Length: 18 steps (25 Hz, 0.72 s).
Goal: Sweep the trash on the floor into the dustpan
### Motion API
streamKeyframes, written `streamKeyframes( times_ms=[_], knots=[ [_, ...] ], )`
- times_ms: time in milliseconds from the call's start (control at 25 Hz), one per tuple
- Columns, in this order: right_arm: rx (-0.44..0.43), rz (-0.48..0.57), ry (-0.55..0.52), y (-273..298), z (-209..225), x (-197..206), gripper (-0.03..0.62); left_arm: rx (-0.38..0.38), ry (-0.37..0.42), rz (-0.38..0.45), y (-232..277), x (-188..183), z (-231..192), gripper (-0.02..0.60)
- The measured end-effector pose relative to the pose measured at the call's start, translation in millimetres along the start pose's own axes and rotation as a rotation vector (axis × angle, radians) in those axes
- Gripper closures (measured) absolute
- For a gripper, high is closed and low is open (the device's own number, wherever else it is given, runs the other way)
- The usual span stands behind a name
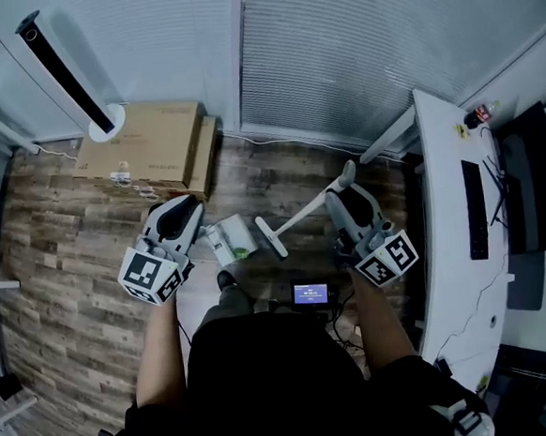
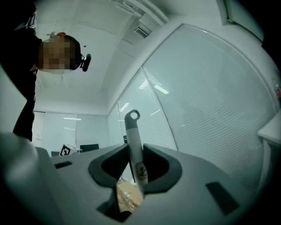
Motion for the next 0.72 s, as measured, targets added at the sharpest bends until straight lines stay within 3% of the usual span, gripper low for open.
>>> streamKeyframes(
  times_ms=[160,520,720],
  knots=[
    [-0.009,-0.027,-0.077,-43,-10,-10,0.494,-0.064,-0.003,0.155,-15,-23,41,0.566],
    [0.015,-0.067,-0.134,-135,-32,1,0.5,-0.113,-0.085,0.252,-58,-3,125,0.586],
    [0.041,-0.098,-0.146,-178,-45,18,0.5,-0.141,-0.071,0.245,-89,9,164,0.586]
  ],
)
Point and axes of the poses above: the fingertips, and each gripper's own axes: y forward along the fingers, z to its right, x out of its underside, the point moved 9 cm from there along -y, backward along the fingers, and after that the axes turned 12 degrees about -z, right-handed, at the moved point
